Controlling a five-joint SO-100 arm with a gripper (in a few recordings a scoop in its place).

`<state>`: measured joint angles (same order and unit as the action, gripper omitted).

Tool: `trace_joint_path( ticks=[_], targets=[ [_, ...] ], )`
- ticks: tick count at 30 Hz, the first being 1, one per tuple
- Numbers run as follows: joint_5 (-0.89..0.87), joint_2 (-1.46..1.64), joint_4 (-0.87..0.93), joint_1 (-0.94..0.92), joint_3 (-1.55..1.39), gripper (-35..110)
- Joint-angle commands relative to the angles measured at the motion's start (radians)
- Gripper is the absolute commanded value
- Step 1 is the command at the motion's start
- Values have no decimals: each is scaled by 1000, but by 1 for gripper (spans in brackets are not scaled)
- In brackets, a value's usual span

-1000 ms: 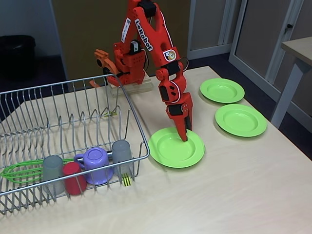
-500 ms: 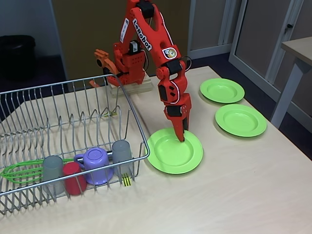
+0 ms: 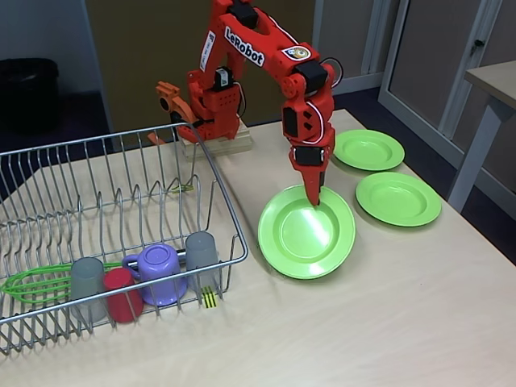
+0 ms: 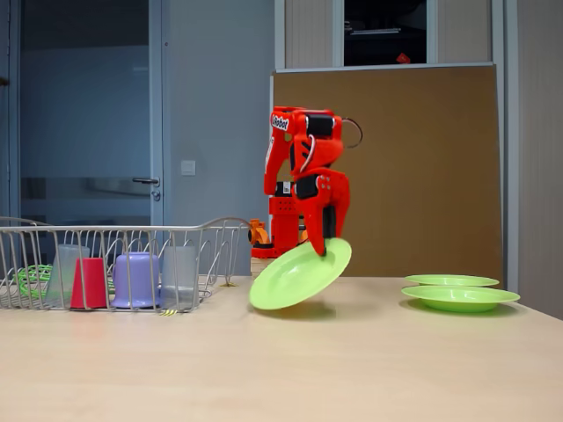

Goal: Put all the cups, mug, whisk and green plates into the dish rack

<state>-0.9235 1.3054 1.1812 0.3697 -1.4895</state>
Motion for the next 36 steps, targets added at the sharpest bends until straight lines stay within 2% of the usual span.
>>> trace_joint_path(
  ticks=[1,16,30,36],
  targets=[
    [32,9,106,28,140,0],
    [189,17,457,-26,626,0],
    [365,121,650,-179,778,0],
    [456,213,653,-250,779,0]
  ],
)
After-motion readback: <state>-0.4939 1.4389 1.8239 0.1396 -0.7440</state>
